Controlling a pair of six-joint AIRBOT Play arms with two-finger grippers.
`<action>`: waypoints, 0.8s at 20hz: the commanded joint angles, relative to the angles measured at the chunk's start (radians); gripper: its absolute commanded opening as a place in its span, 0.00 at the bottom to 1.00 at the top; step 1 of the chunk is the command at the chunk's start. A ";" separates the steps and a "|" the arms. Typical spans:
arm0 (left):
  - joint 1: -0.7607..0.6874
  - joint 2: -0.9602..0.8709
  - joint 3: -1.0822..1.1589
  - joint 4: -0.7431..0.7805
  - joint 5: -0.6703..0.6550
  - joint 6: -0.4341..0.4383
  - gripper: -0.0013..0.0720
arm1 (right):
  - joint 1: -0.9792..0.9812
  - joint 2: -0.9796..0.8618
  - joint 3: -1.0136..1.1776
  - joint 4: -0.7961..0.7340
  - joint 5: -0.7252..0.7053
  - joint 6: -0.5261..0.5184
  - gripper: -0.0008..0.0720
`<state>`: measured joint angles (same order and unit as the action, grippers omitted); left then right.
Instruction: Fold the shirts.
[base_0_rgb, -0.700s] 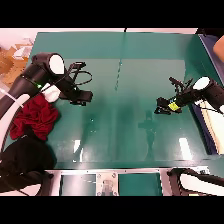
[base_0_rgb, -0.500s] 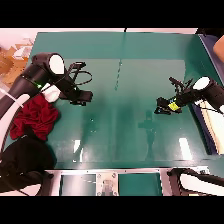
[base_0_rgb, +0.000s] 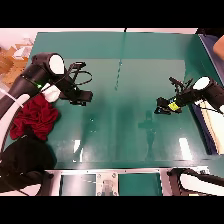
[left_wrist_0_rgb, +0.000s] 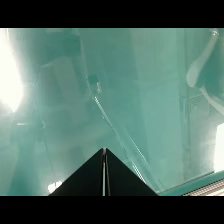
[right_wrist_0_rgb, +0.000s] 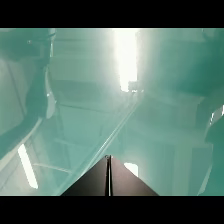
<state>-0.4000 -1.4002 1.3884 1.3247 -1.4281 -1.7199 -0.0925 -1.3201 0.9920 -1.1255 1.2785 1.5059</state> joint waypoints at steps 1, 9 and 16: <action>0.000 0.001 0.000 0.000 0.000 0.000 0.06 | 0.000 0.000 0.000 0.000 0.000 0.001 0.03; 0.000 0.001 0.000 -0.005 0.043 0.000 0.06 | 0.000 0.000 0.000 0.000 -0.006 0.001 0.03; 0.002 -0.001 0.000 0.388 0.205 -0.003 0.06 | 0.000 -0.003 0.000 0.026 -0.079 0.004 0.03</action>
<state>-0.4000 -1.4002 1.3884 1.4666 -1.2709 -1.7203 -0.0925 -1.3220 0.9920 -1.1168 1.2213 1.5066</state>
